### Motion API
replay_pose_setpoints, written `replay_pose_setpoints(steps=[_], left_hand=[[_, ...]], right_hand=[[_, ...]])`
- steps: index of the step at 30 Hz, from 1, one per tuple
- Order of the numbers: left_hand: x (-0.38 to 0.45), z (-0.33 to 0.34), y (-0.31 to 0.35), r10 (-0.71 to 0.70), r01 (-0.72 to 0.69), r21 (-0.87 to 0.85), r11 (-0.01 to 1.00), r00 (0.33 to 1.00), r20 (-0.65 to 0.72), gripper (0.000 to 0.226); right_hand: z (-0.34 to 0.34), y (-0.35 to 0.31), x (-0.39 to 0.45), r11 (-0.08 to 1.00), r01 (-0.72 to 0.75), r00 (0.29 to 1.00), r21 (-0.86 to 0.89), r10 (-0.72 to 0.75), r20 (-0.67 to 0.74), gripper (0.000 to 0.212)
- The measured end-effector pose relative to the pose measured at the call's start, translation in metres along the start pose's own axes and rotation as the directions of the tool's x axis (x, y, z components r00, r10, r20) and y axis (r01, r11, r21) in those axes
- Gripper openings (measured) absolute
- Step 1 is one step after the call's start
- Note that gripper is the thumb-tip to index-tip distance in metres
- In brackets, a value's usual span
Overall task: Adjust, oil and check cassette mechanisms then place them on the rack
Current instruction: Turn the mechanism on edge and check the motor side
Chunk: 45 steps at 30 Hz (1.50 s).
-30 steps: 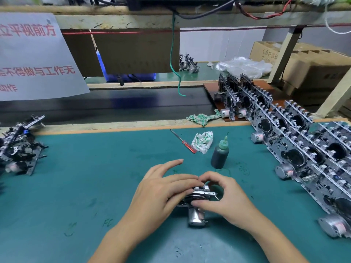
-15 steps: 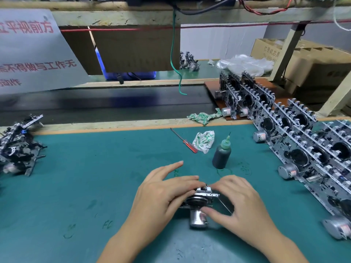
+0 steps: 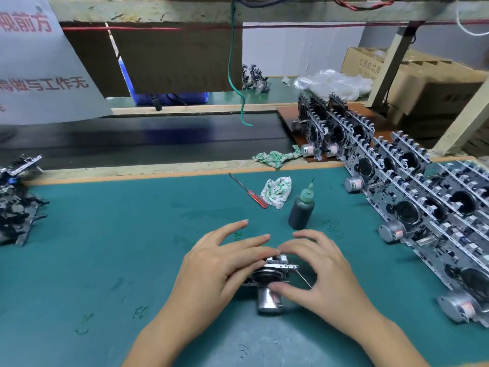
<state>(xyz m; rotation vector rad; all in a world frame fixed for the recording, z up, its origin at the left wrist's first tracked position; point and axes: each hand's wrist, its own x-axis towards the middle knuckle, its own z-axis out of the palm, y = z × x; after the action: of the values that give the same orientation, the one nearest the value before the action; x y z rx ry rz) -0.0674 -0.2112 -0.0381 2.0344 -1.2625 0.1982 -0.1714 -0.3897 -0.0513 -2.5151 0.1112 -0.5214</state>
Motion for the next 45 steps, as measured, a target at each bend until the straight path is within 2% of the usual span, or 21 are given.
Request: replay_pose_setpoints(steps=[2,4,7,11,16,18,20,22,24,32,34,36,38,40,42,45], left_hand=[[0.0,0.0,0.0,-0.006,0.007,-0.006,1.0,1.0,0.01,0.031],[0.0,0.0,0.002,-0.008,0.008,-0.004,1.0,1.0,0.02,0.031],[-0.001,-0.001,0.002,-0.013,0.014,-0.013,1.0,1.0,0.023,0.03],[-0.001,0.0,0.001,-0.018,0.019,-0.008,1.0,0.999,0.03,0.031],[0.001,-0.001,0.001,-0.031,0.032,-0.025,0.999,0.999,0.027,0.031],[0.0,0.0,0.001,-0.03,0.031,-0.031,0.999,0.999,0.022,0.03],[-0.001,0.0,0.001,-0.023,0.023,-0.029,0.999,1.0,0.017,0.029],[0.0,0.0,0.0,-0.016,0.016,-0.018,1.0,1.0,0.005,0.029],[0.0,0.0,0.0,-0.02,0.02,-0.019,1.0,1.0,0.007,0.03],[0.001,0.0,0.001,-0.038,0.039,-0.036,0.999,0.999,0.029,0.029],[0.001,-0.001,0.002,-0.048,0.05,-0.043,0.998,0.998,0.036,0.029],[0.001,-0.002,0.004,-0.038,0.04,-0.044,0.998,0.999,0.029,0.031],[0.0,-0.003,0.006,-0.017,0.017,-0.067,0.998,1.0,0.008,0.031],[-0.003,-0.008,0.006,-0.007,0.007,-0.089,0.996,1.0,-0.008,0.03],[-0.005,-0.016,0.002,0.015,-0.015,-0.011,1.0,0.999,-0.034,0.03],[-0.007,-0.028,-0.004,0.039,-0.029,0.095,0.995,0.994,-0.1,0.031]], right_hand=[[0.006,-0.005,0.005,0.971,-0.051,0.999,0.232,0.049,0.017,0.036],[0.012,-0.009,0.008,0.926,-0.066,0.998,0.373,0.063,0.021,0.035],[0.016,-0.009,0.01,0.895,-0.074,0.997,0.44,0.076,0.012,0.034],[0.013,-0.007,0.012,0.887,-0.096,0.995,0.452,0.072,0.072,0.036],[0.005,-0.011,0.009,0.935,-0.136,0.985,0.327,0.092,0.146,0.032],[-0.002,-0.007,0.004,0.983,-0.111,0.977,0.146,0.081,0.195,0.044],[-0.008,-0.004,-0.002,0.995,-0.091,0.984,-0.044,0.096,0.147,0.058],[-0.008,-0.004,-0.008,0.978,-0.03,0.996,-0.207,0.047,0.08,0.054],[-0.006,-0.004,-0.013,0.955,0.034,0.998,-0.295,-0.017,0.062,0.045],[-0.008,-0.004,-0.014,0.924,0.105,0.993,-0.369,-0.079,0.087,0.046],[-0.011,-0.006,-0.011,0.945,0.097,0.995,-0.312,-0.092,0.032,0.046],[-0.018,-0.011,-0.003,0.981,0.062,0.996,-0.185,-0.073,-0.051,0.044],[-0.023,-0.021,0.007,0.99,0.086,0.991,-0.116,-0.097,-0.09,0.04],[-0.027,-0.032,0.018,0.961,0.181,0.979,-0.208,-0.196,-0.054,0.041],[-0.03,-0.038,0.027,0.894,0.288,0.955,-0.344,-0.293,0.038,0.043],[-0.032,-0.041,0.035,0.806,0.406,0.914,-0.43,-0.358,0.191,0.041]])
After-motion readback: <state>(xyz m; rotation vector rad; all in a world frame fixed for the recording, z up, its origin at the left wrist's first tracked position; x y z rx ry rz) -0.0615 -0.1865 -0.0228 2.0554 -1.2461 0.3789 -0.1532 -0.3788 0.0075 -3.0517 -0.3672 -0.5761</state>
